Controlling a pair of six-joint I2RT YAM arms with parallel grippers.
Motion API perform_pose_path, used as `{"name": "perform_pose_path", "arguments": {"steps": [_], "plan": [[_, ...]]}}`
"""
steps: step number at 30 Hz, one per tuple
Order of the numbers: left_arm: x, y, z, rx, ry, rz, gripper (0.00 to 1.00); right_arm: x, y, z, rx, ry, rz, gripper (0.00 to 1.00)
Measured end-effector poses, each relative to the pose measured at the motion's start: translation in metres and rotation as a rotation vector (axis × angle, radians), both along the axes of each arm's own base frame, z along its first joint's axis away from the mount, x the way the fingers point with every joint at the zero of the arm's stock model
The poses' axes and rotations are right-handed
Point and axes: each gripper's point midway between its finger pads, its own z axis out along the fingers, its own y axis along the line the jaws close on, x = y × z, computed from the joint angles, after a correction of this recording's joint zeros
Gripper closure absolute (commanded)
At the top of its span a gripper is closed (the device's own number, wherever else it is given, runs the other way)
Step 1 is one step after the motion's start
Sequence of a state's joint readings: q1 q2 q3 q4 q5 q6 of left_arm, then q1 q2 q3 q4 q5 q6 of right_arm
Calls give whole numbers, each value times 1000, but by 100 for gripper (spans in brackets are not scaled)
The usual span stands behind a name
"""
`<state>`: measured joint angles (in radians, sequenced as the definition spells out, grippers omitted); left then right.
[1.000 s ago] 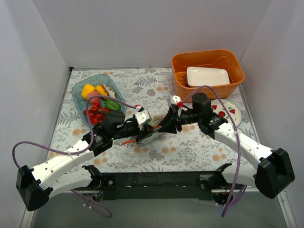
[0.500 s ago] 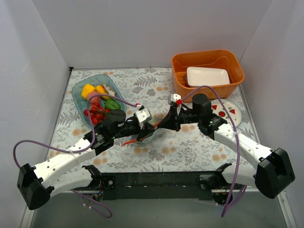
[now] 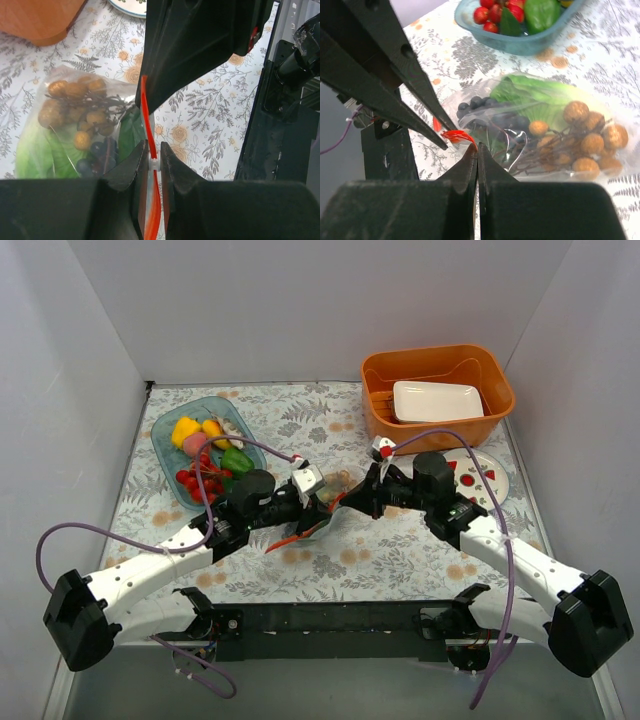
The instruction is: Open the zip-top bag and remove the fake food
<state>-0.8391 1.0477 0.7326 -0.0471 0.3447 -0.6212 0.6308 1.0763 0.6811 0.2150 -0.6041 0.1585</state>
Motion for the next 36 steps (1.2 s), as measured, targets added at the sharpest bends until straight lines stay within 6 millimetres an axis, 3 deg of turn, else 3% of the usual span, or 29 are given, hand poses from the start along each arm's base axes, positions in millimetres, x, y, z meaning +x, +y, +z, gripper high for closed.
{"name": "perform_pose_path", "arguments": {"steps": [6,16,32,36], "plan": [[-6,5,-25,16,89,28,99,7,-13,-7,-18,49,-122,99],[-20,6,-49,53,169,63,99,27,-39,-18,-39,122,-289,99],[-50,6,-91,153,321,163,99,62,-101,-52,-45,235,-519,99],[-60,6,-110,209,387,175,98,72,-115,-54,-38,247,-563,99]]}}
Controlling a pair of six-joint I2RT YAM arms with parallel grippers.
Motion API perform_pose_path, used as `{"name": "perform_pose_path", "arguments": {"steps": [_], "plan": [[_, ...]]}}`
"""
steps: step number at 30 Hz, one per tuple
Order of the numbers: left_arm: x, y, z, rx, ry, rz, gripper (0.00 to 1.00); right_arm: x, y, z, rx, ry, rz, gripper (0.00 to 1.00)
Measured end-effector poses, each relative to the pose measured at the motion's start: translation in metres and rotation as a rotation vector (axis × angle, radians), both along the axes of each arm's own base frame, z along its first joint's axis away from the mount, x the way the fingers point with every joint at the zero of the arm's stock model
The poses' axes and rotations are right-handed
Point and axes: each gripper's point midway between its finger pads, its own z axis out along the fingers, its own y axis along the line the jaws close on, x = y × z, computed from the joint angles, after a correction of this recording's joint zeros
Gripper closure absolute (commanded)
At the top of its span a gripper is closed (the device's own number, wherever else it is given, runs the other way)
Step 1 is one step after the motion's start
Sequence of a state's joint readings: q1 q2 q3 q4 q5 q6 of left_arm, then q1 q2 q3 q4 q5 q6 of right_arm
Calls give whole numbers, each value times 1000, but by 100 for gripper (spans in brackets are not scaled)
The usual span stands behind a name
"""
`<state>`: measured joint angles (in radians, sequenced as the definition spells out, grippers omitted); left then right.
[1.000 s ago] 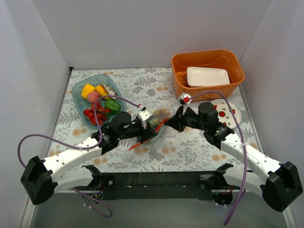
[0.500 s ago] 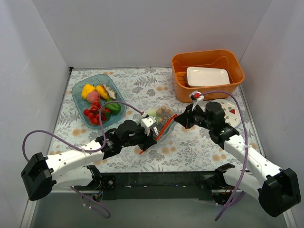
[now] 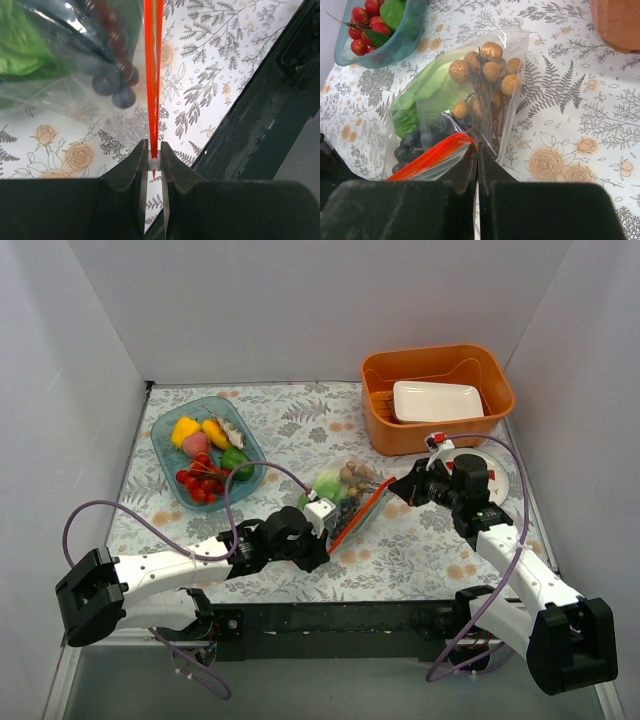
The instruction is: Open the zip-top bag and remove the fake food
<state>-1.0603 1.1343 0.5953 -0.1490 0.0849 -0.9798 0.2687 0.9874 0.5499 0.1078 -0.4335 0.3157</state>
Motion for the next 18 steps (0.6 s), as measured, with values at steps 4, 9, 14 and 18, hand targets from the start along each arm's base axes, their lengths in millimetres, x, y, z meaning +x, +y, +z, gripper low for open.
{"name": "perform_pose_path", "arguments": {"steps": [4,9,14,18], "plan": [[-1,0,-7,15,35,37,95,-1,-4,-7,13,32,5,99],[-2,2,-2,-3,50,70,73,-2,-5,-7,26,40,20,99],[-8,9,3,24,73,70,58,5,-10,-3,27,7,5,99],[0,-3,32,-15,48,80,53,2,-11,-10,26,6,14,99]]}}
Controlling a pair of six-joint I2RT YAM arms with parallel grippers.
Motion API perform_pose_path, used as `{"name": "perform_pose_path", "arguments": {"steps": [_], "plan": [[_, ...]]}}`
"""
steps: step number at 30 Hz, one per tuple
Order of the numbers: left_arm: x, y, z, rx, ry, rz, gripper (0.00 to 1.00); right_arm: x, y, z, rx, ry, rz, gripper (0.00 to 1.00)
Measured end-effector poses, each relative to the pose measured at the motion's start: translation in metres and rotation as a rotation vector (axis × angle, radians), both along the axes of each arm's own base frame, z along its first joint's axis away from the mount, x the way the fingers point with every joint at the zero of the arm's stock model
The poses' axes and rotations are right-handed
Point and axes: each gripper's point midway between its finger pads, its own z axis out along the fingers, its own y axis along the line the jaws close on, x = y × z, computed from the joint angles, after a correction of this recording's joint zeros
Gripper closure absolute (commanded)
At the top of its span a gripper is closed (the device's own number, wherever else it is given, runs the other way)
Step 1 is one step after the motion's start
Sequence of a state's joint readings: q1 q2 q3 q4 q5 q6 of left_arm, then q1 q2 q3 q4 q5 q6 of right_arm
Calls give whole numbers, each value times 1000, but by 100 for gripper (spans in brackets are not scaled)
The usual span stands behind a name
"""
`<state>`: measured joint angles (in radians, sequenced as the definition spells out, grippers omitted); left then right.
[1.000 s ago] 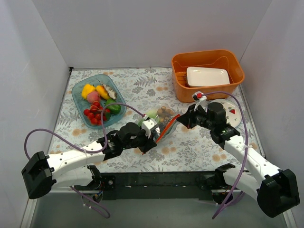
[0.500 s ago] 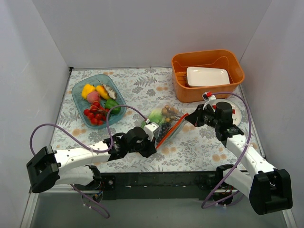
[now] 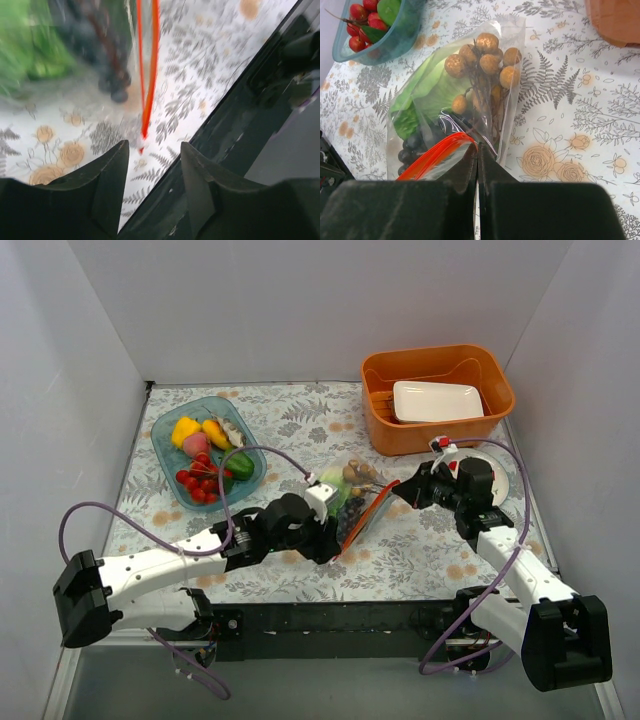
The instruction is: Open the zip-top bag and remove the fake food
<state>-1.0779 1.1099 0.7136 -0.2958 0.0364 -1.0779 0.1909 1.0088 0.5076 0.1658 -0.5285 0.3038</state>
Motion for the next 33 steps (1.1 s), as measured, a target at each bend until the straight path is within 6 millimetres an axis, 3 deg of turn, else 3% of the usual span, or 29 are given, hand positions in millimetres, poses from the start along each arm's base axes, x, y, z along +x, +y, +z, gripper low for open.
{"name": "perform_pose_path", "arguments": {"steps": [3,7,11,14,16,28,32,33], "plan": [[19,-24,39,-60,-56,25,56,-6,1,-8,-4,7,18,99],[48,-53,60,-79,-116,59,64,-9,2,-6,-3,-8,33,99],[67,-67,30,5,-110,58,66,-10,2,-2,-4,-30,44,99],[74,-66,-2,87,-89,58,67,-11,2,-2,-7,-35,50,99],[78,-63,-12,118,-90,60,67,-11,3,-1,-7,-37,57,99],[80,-76,-8,65,-101,14,73,-12,4,-1,-5,-36,61,99],[79,-81,-12,53,-86,1,84,-13,3,-2,-6,-31,60,99],[78,-82,-13,52,-82,0,92,-13,3,-3,-7,-28,59,99]]}}
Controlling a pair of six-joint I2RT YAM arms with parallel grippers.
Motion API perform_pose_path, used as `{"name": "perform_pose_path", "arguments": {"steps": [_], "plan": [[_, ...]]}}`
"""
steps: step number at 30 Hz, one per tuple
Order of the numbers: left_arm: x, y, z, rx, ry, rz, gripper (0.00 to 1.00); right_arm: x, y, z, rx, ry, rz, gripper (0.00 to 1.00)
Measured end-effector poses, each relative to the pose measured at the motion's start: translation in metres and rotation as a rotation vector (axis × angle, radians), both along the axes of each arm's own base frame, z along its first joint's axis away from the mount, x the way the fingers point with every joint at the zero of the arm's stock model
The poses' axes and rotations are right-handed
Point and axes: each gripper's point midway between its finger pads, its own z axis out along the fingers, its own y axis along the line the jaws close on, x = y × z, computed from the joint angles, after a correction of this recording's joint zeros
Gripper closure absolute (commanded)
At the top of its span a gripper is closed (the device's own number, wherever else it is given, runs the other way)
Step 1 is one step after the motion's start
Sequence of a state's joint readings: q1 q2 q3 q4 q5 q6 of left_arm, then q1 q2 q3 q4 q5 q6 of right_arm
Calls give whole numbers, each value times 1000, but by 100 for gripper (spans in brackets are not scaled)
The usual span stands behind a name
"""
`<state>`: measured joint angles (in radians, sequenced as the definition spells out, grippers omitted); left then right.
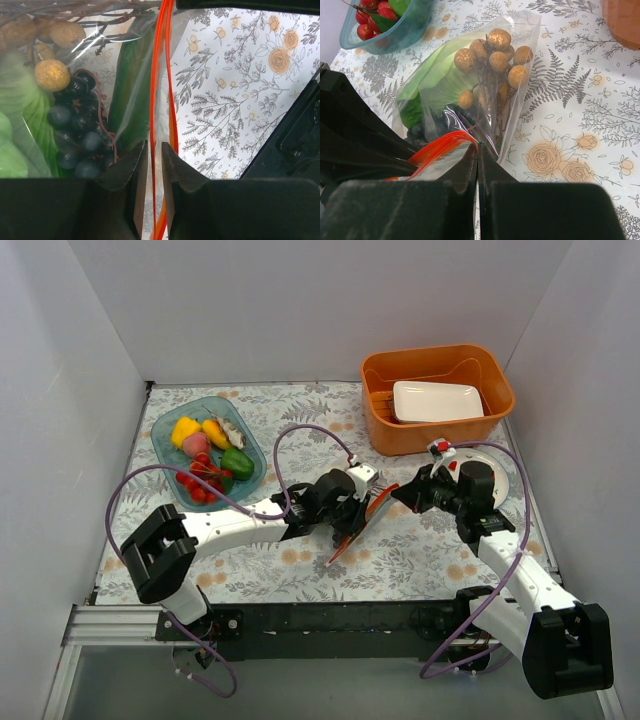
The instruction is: Open the zip-top bag and remove the fake food
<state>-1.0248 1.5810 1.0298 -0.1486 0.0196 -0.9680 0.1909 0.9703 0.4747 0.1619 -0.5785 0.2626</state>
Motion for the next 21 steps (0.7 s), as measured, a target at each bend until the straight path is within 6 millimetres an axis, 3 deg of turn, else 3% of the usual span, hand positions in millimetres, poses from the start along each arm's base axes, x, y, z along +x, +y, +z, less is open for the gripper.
{"name": "perform_pose_path", "arguments": {"steps": [3,4,5,8,9,11,21], "plan": [[-1,-2,-3,-2,10,-3,100,-2,-1,0,-2,7,-4,96],[-1,-2,-3,-2,11,-3,100,-3,-2,-1,-5,11,-8,89],[-1,-2,-4,-2,12,-1,100,-3,-3,-2,-9,20,-16,76],[1,-3,-3,-9,12,12,100,-6,-8,-5,-20,66,-52,54],[2,-4,-2,-16,11,16,100,-8,-9,-4,-21,81,-65,51],[2,-5,0,-22,11,20,100,-12,-13,-2,-19,103,-92,47],[9,-26,13,-69,26,57,100,-53,-21,4,26,189,-209,46]]}}
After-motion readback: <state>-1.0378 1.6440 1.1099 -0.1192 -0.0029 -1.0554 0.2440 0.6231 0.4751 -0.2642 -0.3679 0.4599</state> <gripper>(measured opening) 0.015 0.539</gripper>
